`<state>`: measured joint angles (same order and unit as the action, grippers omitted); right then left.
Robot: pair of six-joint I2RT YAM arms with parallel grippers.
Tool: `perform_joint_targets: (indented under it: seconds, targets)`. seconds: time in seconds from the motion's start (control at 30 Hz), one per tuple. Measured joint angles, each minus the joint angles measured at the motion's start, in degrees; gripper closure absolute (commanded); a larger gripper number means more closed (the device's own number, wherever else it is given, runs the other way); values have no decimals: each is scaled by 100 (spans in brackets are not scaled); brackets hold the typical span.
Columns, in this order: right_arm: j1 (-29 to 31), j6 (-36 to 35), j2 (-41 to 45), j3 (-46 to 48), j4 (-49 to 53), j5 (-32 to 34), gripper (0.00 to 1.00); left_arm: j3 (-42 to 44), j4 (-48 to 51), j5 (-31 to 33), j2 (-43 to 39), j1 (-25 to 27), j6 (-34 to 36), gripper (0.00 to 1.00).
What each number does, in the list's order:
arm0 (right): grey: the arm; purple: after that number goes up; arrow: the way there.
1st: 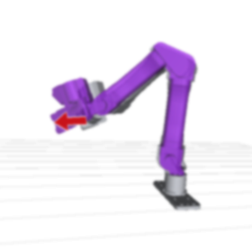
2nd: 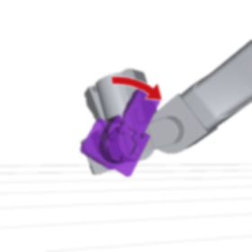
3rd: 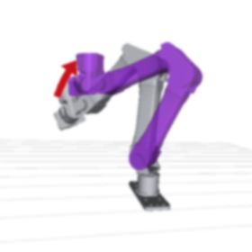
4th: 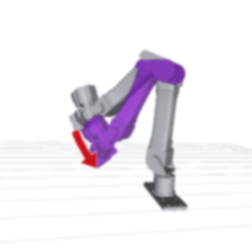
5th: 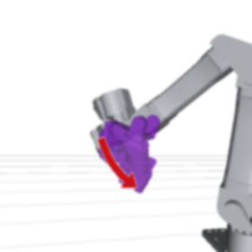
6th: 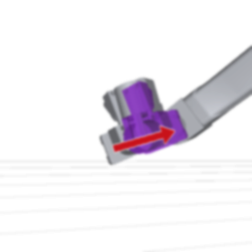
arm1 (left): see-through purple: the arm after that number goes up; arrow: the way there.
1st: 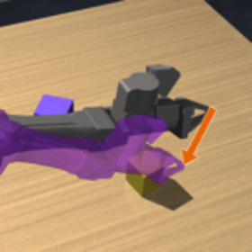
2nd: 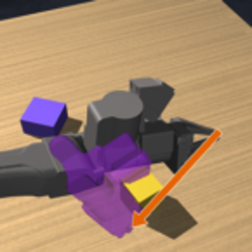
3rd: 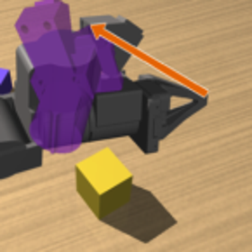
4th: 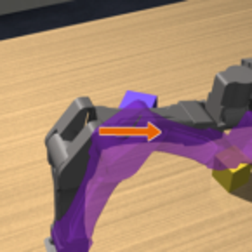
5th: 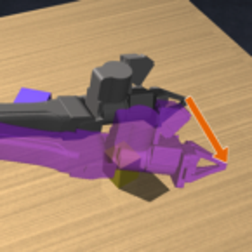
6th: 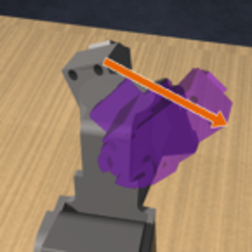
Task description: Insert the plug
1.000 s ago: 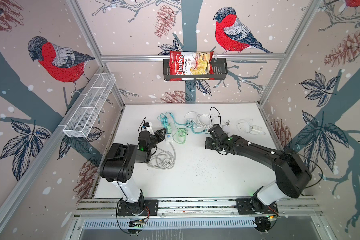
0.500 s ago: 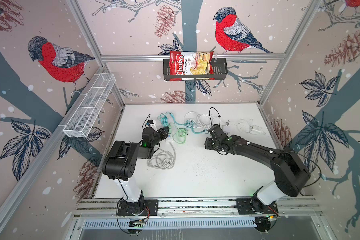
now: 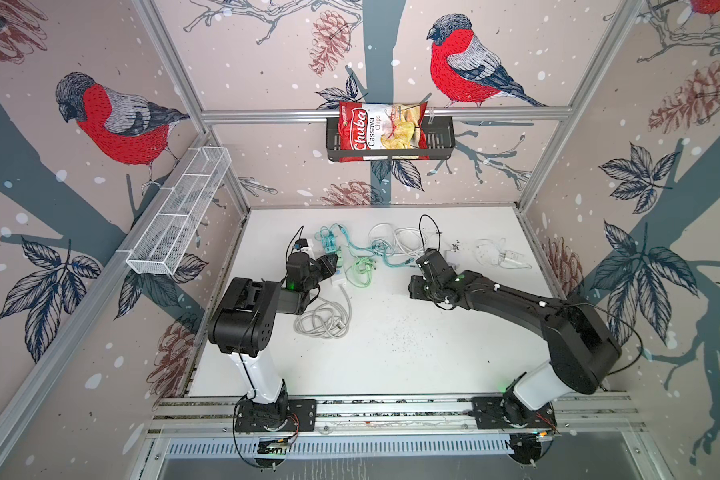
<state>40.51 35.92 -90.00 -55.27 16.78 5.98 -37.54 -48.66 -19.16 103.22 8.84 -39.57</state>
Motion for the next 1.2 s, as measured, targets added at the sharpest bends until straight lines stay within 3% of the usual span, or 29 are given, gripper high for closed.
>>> perform_joint_targets:
  seconds: [0.6, 0.8, 1.0, 1.2]
  targets:
    - [-4, 0, 94, 66, -2, -15, 41, 173, -715, -28, 280, -280, -2, 65]
    - [-35, -4, 103, 76, -9, -9, 41, 251, -299, -37, 343, -304, -2, 65]
    - [-514, -13, 125, 83, 116, 291, 40, 446, -238, -203, -168, -304, -44, 63]
    - [-1425, -17, 7, 48, 162, 568, 36, 791, 76, -157, -1176, -299, 116, 62]
